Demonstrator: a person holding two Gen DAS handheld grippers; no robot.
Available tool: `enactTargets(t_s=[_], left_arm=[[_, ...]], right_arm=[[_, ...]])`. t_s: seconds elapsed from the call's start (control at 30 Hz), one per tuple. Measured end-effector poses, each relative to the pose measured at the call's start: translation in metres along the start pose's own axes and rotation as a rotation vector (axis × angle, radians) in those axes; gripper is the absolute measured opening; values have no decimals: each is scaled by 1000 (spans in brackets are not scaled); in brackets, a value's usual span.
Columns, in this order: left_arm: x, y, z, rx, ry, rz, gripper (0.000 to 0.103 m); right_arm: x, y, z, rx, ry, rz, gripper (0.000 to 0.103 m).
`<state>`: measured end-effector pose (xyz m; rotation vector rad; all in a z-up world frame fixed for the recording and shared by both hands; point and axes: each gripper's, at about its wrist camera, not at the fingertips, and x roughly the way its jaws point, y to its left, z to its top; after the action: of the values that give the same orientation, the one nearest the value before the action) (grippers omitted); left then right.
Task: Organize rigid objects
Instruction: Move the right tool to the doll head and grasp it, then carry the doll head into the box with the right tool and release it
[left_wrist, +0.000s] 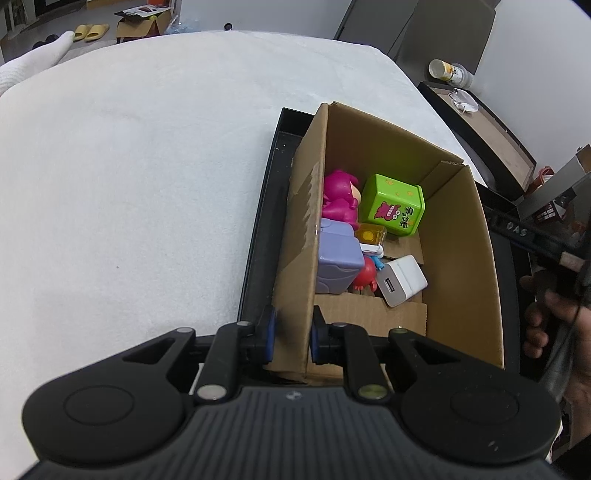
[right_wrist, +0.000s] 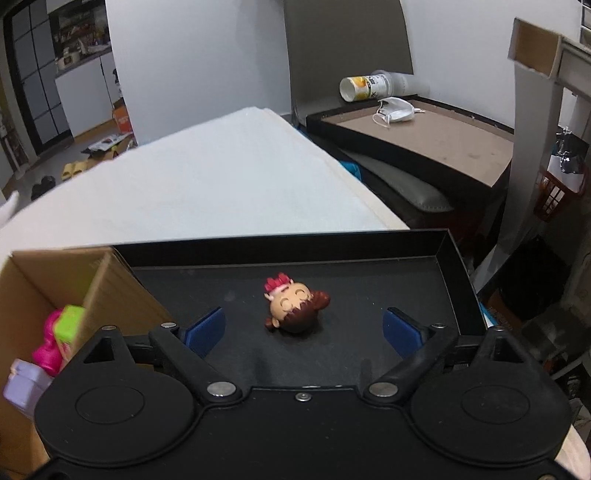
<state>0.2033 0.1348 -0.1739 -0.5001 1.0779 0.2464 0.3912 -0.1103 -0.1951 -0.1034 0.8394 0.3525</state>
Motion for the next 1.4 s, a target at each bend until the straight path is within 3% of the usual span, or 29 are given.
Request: enactTargets(t_s=[0.23, 0.43, 0.5, 0.57, 0.8, 1.03, 1.4], left_arm=[[0, -1, 1, 7, 3, 1, 17], [0, -3, 1, 9, 3, 6, 17], [0, -5, 1, 14, 5, 11, 17], [0, -6, 1, 18, 4, 15, 17], [1, -7, 1, 14, 3, 21, 17], [0, -7, -2, 15, -8, 23, 17], [-1, -3, 0, 5, 0, 8, 17]], right_arm=[[15, 2, -1, -9, -5, -3, 92], [27, -1, 1, 23, -14, 13, 84], [29, -2, 0, 22, -18, 23, 72], [34, -5, -1, 27, 15, 41, 34], [19, -5, -1, 37, 36, 89, 34], [-16, 1, 3, 22, 49, 83, 34], [-67, 24, 22, -66, 49, 109, 34]])
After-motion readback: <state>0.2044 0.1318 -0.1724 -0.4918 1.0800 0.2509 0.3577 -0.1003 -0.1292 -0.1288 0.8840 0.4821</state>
